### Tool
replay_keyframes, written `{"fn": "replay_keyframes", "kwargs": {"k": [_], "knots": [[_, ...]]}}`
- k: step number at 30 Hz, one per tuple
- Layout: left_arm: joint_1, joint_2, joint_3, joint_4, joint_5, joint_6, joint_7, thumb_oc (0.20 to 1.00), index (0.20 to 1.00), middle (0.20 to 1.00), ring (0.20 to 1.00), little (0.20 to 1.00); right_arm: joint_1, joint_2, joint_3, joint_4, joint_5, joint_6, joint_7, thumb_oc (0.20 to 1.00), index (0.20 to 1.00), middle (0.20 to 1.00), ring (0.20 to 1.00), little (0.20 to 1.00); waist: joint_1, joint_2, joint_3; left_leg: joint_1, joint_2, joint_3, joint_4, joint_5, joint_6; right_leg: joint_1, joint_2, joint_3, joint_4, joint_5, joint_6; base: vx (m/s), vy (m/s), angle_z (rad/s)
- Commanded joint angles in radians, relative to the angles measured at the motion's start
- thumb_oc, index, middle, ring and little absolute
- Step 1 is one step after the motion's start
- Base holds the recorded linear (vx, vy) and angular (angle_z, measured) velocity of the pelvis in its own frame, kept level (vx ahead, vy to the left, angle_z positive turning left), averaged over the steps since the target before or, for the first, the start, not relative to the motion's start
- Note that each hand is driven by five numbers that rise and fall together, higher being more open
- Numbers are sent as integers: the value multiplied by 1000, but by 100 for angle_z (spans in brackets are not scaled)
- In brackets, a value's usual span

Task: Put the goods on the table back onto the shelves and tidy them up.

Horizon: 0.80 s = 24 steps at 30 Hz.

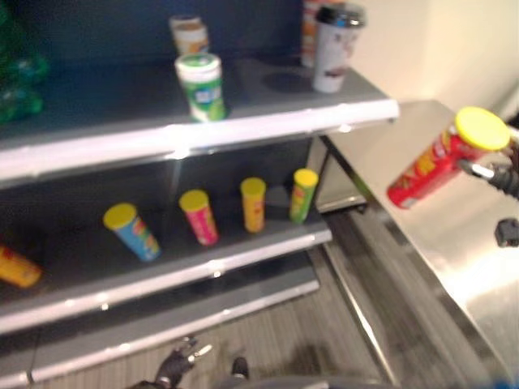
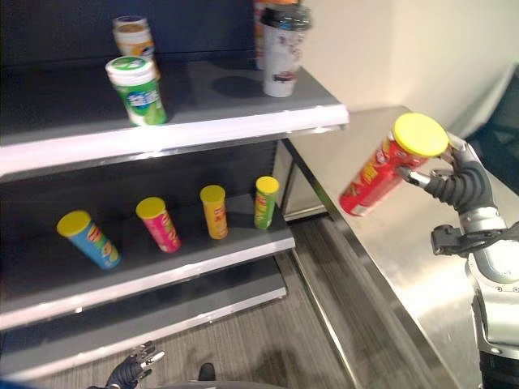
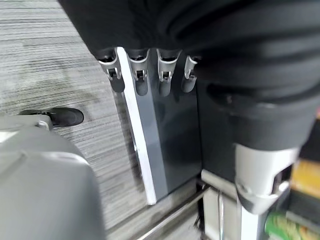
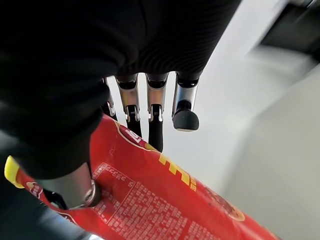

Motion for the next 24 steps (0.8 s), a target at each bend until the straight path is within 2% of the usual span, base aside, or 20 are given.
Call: {"fn": "replay_keyframes", "kwargs": {"k": [1,3,4,6,9,10,14,17,19,20,21,22,24], "knots": [[29,21,-10,-22,-11,-6,9,1000,1000,1000,1000,1000,-80,-37,-105,-21,42,-99,-56,200,200,200,200,200,51,45,-1,35,239,25,10,121,-169,92,117,-114,-1,-51,-72,-155,-337,84],[28,18,-7,-16,-10,-6,8,1000,1000,1000,1000,1000,-87,-39,-111,-29,52,-100,-52,200,200,200,200,200,49,45,4,11,254,18,26,137,-176,96,129,-137,-10,-47,-79,-155,-210,100],[37,11,9,-30,-12,-5,5,1000,1000,1000,1000,1000,-89,-39,-128,-49,58,-115,-62,200,200,200,200,200,49,48,20,-28,297,88,67,186,-183,100,138,-182,-18,-43,-90,-236,-153,80],[38,-5,37,-20,-24,4,0,1000,1000,1000,1000,1000,-81,-24,-130,-61,55,-121,-75,200,200,200,200,200,22,49,28,-24,356,270,123,193,-167,82,130,-217,-18,-25,-100,-242,-124,58],[59,-24,46,-23,-27,7,-4,1000,1000,1000,1000,1000,-79,-12,-123,-75,44,-112,-64,200,200,200,200,200,24,63,23,14,362,282,130,191,-175,69,117,-206,-18,-10,-96,-148,10,45],[71,-29,43,-20,-22,6,-8,1000,1000,1000,1000,1000,-79,-15,-115,-87,42,-107,-52,200,200,200,200,200,17,76,6,56,346,259,144,163,-182,56,106,-205,-18,-5,-94,-126,42,-13],[66,-27,28,-4,2,-5,-6,1000,1000,1000,1000,1000,-66,-7,-145,-93,77,-112,-51,200,200,200,200,200,-38,101,-31,162,353,285,123,132,-187,23,81,-247,-18,12,-82,-114,116,24],[62,-28,10,-8,8,-6,-19,1000,1000,1000,1000,1000,-56,2,-161,-101,93,-117,-49,200,200,200,200,200,-65,125,-50,217,339,267,126,105,-198,11,54,-269,-18,29,-63,-64,233,61],[55,-21,-10,-11,14,-4,-22,1000,1000,1000,1000,1000,-60,14,-155,-106,115,-119,-43,200,200,200,200,200,-78,141,-51,244,314,225,116,67,-195,11,38,-268,-18,46,-51,-25,263,47],[51,-16,-22,-11,18,-2,-23,1000,1000,1000,1000,1000,-70,27,-140,-105,135,-118,-40,200,200,200,200,200,-82,144,-50,248,295,202,105,27,-187,9,29,-259,-10,49,-44,-4,165,26],[51,-16,-22,-11,18,-2,-23,1000,1000,1000,1000,1000,-71,27,-140,-104,135,-118,-40,200,200,200,200,200,-83,143,-49,249,295,202,106,26,-187,10,28,-259,-9,49,-43,-12,320,29],[22,-2,-49,-13,29,3,-25,1000,1000,1000,1000,1000,-71,26,-135,-99,150,-120,-36,200,200,200,200,200,-95,138,-41,247,273,221,78,-29,-169,7,-10,-253,20,57,-25,-11,343,29],[-8,9,-74,-23,38,9,-27,1000,1000,1000,1000,1000,-46,51,-138,-101,164,-125,-37,200,200,200,200,200,-99,117,-39,248,230,240,53,-96,-149,18,-69,-265,15,85,13,-21,480,55]]}}
